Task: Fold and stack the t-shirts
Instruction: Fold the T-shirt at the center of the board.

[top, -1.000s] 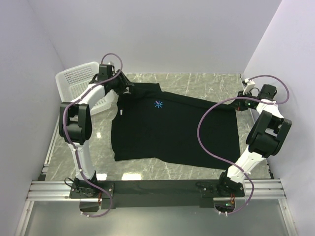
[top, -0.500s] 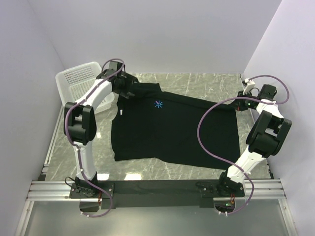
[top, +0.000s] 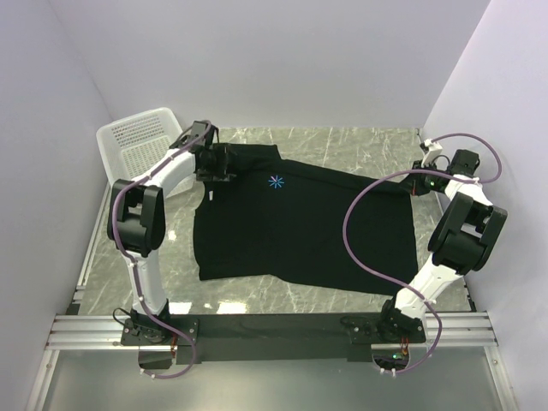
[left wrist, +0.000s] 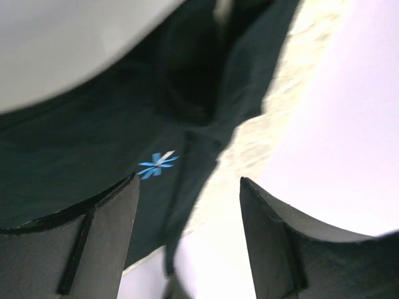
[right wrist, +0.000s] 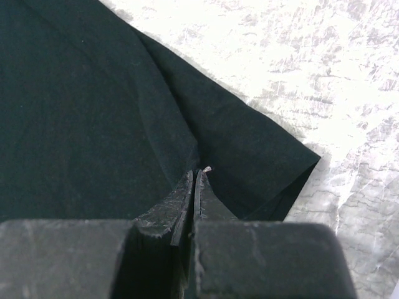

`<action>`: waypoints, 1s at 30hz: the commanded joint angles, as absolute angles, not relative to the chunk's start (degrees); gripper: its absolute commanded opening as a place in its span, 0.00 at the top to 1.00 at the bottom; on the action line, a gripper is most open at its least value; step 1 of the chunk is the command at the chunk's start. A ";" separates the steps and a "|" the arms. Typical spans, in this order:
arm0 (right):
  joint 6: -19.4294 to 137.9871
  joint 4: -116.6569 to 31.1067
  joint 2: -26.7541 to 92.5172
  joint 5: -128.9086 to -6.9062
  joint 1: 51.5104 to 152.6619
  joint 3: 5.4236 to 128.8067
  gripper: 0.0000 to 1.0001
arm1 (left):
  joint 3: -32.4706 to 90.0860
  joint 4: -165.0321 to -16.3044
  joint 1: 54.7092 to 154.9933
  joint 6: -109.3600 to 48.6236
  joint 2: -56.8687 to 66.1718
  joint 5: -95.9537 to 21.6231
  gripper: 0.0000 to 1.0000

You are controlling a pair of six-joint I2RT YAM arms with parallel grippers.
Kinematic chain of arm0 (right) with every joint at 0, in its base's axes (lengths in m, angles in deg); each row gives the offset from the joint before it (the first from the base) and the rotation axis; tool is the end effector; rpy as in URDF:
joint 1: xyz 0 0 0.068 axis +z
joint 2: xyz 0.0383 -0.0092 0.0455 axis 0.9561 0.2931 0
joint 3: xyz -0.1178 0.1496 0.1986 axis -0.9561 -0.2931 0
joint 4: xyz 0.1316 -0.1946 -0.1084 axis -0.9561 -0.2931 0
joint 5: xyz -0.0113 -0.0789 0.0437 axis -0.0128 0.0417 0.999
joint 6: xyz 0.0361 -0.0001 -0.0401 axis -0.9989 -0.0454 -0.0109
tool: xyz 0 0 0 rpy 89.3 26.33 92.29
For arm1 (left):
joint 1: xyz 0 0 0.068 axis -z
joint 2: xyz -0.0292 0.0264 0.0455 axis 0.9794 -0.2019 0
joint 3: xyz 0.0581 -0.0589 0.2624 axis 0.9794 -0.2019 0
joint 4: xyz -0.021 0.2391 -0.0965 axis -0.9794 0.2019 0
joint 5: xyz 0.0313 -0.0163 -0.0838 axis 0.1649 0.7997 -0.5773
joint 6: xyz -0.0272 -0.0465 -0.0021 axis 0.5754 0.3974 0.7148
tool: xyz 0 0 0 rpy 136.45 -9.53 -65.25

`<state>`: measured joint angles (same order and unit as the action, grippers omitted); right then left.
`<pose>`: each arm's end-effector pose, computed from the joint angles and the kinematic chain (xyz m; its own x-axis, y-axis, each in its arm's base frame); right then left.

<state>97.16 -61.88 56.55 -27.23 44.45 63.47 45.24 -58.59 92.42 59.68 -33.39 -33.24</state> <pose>0.3496 -0.1596 0.2131 -0.5542 -0.0895 -0.8275 -0.4303 0.8819 0.1928 0.4203 -0.1080 0.2212 -0.1190 -0.9771 0.1767 -0.8340 0.0018 -0.5518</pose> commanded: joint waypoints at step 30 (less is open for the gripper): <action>97.12 -58.27 52.17 -22.90 42.90 62.15 1.00 | 70.45 -33.28 94.00 68.80 -46.68 -18.00 0.31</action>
<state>97.25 -60.33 55.52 -24.74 43.53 62.90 67.57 -37.30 93.36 67.33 -46.57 -18.51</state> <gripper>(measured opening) 0.015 0.688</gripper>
